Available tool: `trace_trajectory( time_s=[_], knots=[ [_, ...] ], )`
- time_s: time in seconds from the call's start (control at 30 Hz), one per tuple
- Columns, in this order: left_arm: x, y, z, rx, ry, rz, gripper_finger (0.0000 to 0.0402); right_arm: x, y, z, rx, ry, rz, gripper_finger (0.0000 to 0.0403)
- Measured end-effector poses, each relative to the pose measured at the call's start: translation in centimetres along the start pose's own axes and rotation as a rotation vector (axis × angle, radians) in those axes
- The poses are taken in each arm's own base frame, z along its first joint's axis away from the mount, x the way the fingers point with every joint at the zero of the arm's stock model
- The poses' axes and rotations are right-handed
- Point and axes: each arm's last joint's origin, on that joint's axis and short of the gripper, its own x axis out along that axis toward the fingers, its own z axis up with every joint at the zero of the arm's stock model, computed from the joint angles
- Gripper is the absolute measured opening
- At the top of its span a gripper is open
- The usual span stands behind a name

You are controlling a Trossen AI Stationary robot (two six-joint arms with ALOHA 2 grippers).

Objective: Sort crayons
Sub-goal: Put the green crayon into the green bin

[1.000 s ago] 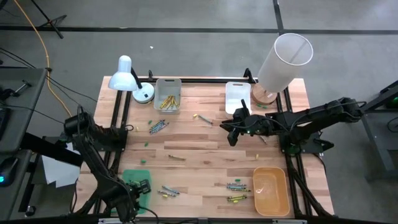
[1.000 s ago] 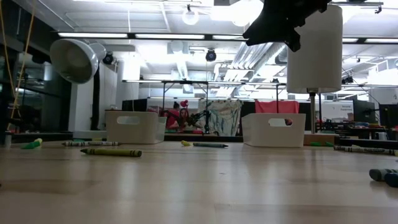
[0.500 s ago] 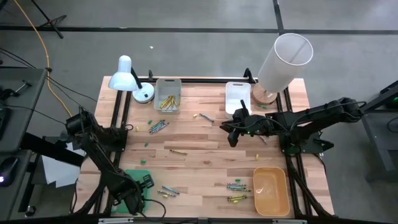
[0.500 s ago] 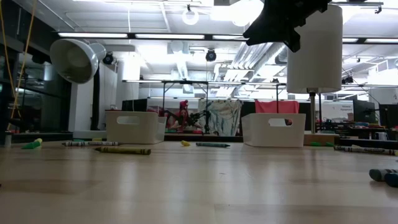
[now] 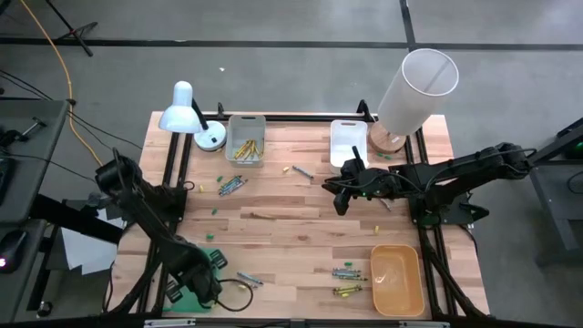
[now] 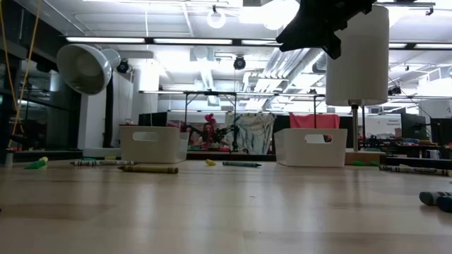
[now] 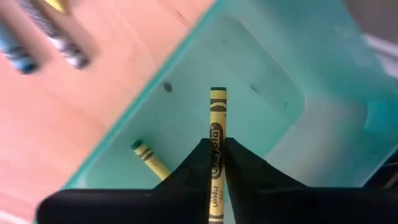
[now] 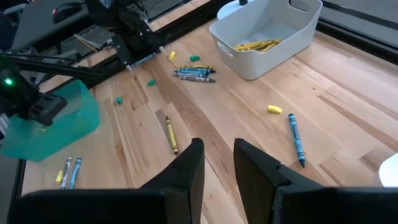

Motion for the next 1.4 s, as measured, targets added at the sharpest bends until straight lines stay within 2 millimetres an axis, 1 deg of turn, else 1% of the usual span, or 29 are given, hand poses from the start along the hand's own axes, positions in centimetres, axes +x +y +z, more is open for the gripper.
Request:
trace_trajectory(
  time_s=[0.13, 0.2, 0.33, 0.4, 0.47, 0.53, 0.6, 0.67, 0.73, 0.77, 0.83, 0.9, 1.0, 1.07, 1.13, 1.2, 1.27, 1.33, 1.4],
  knots=[
    [-1.2, 0.3, -0.1, -0.011, -0.053, 0.003, 0.0069, 0.0, 0.0, 0.0, 0.000, 0.000, 0.000, 0.0080],
    [-1.4, 0.4, -0.1, -0.015, -0.064, 0.004, 0.0089, 0.0, 0.0, 0.0, 0.000, 0.000, 0.000, 0.0080],
    [-1.4, 0.4, -0.1, -0.041, -0.060, 0.003, 0.0128, 0.0, 0.0, 0.0, 0.000, 0.000, 0.000, 0.0080],
    [-1.9, 0.5, -0.4, -0.074, -0.023, 0.006, 0.0143, 0.0, 0.0, 0.0, -0.001, 0.000, 0.000, 0.0080],
    [-3.4, 0.8, -0.7, -0.105, -0.019, 0.005, 0.0153, 0.0, 0.0, 0.0, -0.001, 0.000, 0.000, 0.0080],
    [-5.6, 1.4, -1.0, -0.130, -0.077, 0.018, 0.0157, 0.0, 0.0, 0.0, -0.001, 0.000, 0.000, 0.0080],
    [-8.4, 2.3, -1.7, -0.161, -0.174, 0.064, 0.0158, 0.0, 0.0, 0.0, -0.001, 0.002, 0.002, 0.0080],
    [-11.1, 3.7, -2.5, -0.213, -0.313, 0.175, 0.0156, 0.0, 0.0, 0.0, 0.000, 0.008, 0.013, 0.0080],
    [-13.2, 5.5, -3.3, -0.264, -0.435, 0.335, 0.0154, 0.0, 0.0, 0.0, -0.001, 0.011, 0.016, 0.0080],
    [-14.1, 6.8, -3.6, -0.296, -0.493, 0.408, 0.0153, 0.0, 0.0, 0.0, 0.000, 0.011, 0.017, 0.0080],
    [-14.8, 9.8, -4.5, -0.386, -0.558, 0.510, 0.0150, 0.0, 0.0, 0.0, 0.000, 0.011, 0.017, 0.0080],
    [-14.5, 13.2, -5.6, -0.483, -0.564, 0.552, 0.0148, 0.0, 0.1, 0.0, 0.000, 0.011, 0.017, 0.0080],
    [-13.1, 18.1, -7.0, -0.584, -0.538, 0.592, 0.0147, 0.0, 0.1, 0.0, 0.005, 0.014, 0.021, 0.0080],
    [-12.2, 20.8, -7.4, -0.683, -0.523, 0.582, 0.0147, 0.0, 0.1, 0.0, 0.020, 0.014, 0.021, 0.0080],
    [-11.5, 22.8, -7.4, -0.760, -0.507, 0.509, 0.0147, 0.0, 0.1, 0.0, 0.034, 0.014, 0.021, 0.0080],
    [-10.5, 23.5, -7.3, -0.762, -0.457, 0.400, 0.0147, 0.0, 0.1, 0.0, 0.045, 0.015, 0.021, 0.0080],
    [-9.0, 23.3, -6.8, -0.724, -0.399, 0.316, 0.0146, 0.0, 0.1, 0.0, 0.045, 0.015, 0.021, 0.0080],
    [-7.4, 22.9, -6.4, -0.686, -0.339, 0.291, 0.0143, 0.0, 0.1, 0.0, 0.045, 0.015, 0.021, 0.0080],
    [-6.2, 22.5, -6.0, -0.654, -0.291, 0.315, 0.0138, 0.0, 0.1, 0.0, 0.045, 0.015, 0.021, 0.0080]
  ],
)
